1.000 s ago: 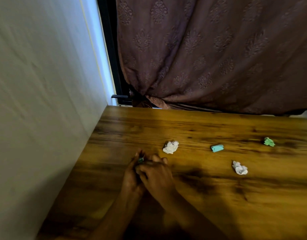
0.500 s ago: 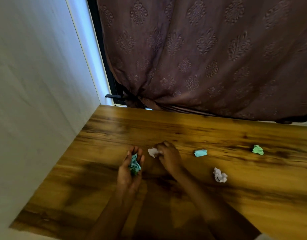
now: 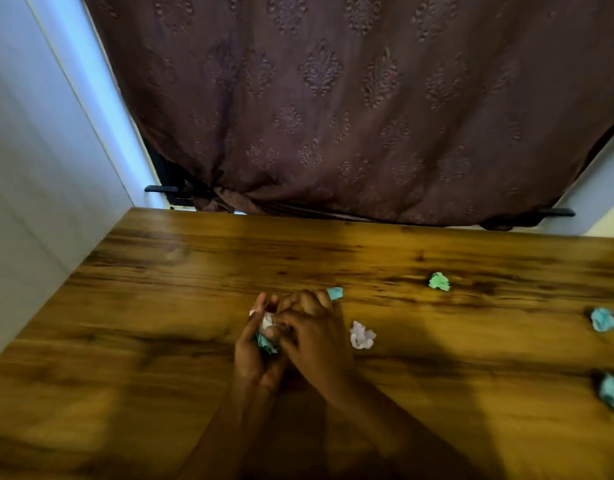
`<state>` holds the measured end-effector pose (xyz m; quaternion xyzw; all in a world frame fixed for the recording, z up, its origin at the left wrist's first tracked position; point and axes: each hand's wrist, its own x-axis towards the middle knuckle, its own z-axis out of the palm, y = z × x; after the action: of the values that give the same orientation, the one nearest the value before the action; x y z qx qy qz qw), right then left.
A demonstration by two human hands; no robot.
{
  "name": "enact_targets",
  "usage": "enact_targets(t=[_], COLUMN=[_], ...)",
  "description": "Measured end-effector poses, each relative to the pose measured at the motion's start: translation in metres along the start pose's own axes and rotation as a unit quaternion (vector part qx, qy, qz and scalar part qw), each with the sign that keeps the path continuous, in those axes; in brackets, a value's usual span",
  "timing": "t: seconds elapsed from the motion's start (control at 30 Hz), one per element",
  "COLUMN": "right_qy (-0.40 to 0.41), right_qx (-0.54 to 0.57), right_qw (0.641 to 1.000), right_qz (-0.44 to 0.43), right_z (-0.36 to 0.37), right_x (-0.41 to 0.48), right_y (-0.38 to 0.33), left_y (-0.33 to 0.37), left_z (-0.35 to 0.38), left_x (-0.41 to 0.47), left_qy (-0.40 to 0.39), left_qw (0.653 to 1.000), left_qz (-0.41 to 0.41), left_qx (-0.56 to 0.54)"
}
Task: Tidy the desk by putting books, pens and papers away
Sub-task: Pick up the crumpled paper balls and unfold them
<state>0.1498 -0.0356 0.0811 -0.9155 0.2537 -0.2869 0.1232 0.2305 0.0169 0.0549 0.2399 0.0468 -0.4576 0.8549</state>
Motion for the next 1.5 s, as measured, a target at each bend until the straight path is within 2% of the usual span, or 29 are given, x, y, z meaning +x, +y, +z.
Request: enact_targets(t=[0.03,0.1,0.13,0.2,0.3,0.37,0.47,0.6,0.67,0.73,0.83,0.9,0.97,1.03,1.1,1.13,1.23,1.3,1.4,1.5], right_qy=[-0.003,-0.001,0.004,-0.048,-0.178,-0.211,-0.188,-0.037,-0.012,0.006,-0.002,-0.059,-0.104,-0.045,0.011,-0.012,-0.153,-0.183,-0.145,-0.022], right_qx=[0.04,0.121,0.116,0.033,-0.043,-0.044,-0.003,0.126,0.156,0.064,-0.05,-0.019,0.078,0.148,0.129,0.086,-0.019,-0.028,-0.009,0.117], right_qw=[0.999,0.989,0.985,0.984,0.974,0.972,0.979,0.983,0.98,0.996,0.999,0.998,0.991,0.98,0.976,0.98,0.975,0.972,0.975,0.963], right_qz=[0.008,0.086,0.127,0.171,0.131,0.09,0.082,0.125,0.119,0.056,-0.007,-0.012,0.041,0.122,0.174,0.178,0.161,0.143,0.167,0.242], right_z=[-0.006,-0.011,-0.01,0.0,0.013,0.017,0.011,-0.014,-0.025,-0.027,-0.028,-0.037,-0.05,-0.057,-0.055,-0.053,-0.036,-0.026,-0.025,-0.049], right_x=[-0.001,0.0,0.004,0.013,0.029,0.039,0.048,0.044,0.031,0.012,-0.007,-0.008,-0.012,-0.017,-0.022,-0.025,-0.034,-0.041,-0.043,-0.037], right_y=[0.011,0.04,0.056,0.088,0.119,0.129,0.123,0.084,0.055,0.033,0.028,0.039,0.054,0.072,0.095,0.103,0.115,0.113,0.103,0.079], left_y=[-0.004,-0.01,-0.013,-0.018,-0.019,-0.019,-0.02,-0.022,-0.025,-0.03,-0.038,-0.044,-0.047,-0.047,-0.046,-0.045,-0.044,-0.044,-0.044,-0.042], left_z=[0.003,0.011,0.012,0.014,0.017,0.017,0.017,0.013,0.011,0.01,0.002,0.005,0.009,0.015,0.016,0.016,0.01,0.008,0.006,0.006], left_x=[0.002,0.007,0.009,0.011,0.002,-0.002,-0.007,-0.008,-0.007,-0.007,-0.004,-0.006,-0.005,-0.004,-0.003,-0.003,-0.007,-0.011,-0.017,-0.022], left_qy=[0.009,0.02,0.028,0.032,0.047,0.055,0.044,0.021,-0.006,-0.05,-0.075,-0.051,-0.014,0.001,-0.003,-0.005,-0.019,-0.016,-0.006,0.01], left_qw=[1.0,1.0,0.999,0.999,0.999,0.998,0.999,1.0,1.0,0.999,0.997,0.998,1.0,1.0,1.0,1.0,1.0,1.0,0.999,0.999], left_qz=[0.001,0.012,0.021,0.022,0.015,0.014,0.012,0.003,-0.002,-0.009,-0.023,-0.021,-0.017,-0.009,-0.013,-0.012,-0.017,-0.022,-0.039,-0.046], left_qx=[0.014,0.011,0.006,0.005,0.022,0.033,0.028,0.017,0.005,-0.006,-0.008,0.001,0.004,0.006,0.007,0.01,0.006,0.009,0.016,0.019])
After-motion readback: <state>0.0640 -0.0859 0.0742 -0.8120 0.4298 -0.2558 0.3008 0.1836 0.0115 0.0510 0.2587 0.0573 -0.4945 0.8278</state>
